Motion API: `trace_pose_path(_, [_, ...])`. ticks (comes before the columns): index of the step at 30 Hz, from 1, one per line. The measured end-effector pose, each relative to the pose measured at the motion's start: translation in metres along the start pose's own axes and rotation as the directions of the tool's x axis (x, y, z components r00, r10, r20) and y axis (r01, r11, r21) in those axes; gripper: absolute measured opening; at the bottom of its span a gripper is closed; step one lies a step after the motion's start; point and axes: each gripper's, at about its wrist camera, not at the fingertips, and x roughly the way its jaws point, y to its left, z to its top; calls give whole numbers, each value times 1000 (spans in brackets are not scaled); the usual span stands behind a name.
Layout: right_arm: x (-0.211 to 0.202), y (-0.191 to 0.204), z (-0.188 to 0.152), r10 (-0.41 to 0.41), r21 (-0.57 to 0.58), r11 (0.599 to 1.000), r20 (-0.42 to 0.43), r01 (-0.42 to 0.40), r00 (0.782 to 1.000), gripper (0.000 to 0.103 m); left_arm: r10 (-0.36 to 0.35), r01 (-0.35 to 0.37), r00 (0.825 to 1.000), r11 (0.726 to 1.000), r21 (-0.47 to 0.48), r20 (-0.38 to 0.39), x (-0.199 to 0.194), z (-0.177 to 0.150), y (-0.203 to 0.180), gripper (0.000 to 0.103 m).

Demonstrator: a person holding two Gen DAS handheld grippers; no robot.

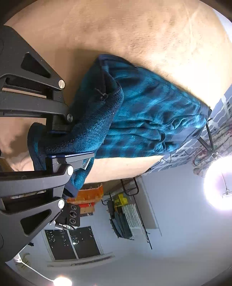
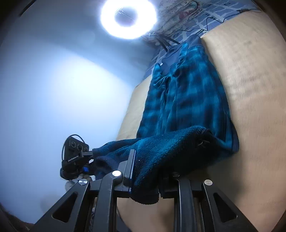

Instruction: Fold large clothes

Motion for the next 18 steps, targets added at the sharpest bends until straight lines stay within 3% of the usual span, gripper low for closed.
trace_pose_path(9, [14,-6,32,-84,-23,996,-22,84,996,20,88,-88,996,996,5,-2,32,29,2,14])
trace_pose_path(18, [39,-35,58,-125,44,991,-52,127,991,21,133,-133,991,991,-21,-15,59,51,15,15])
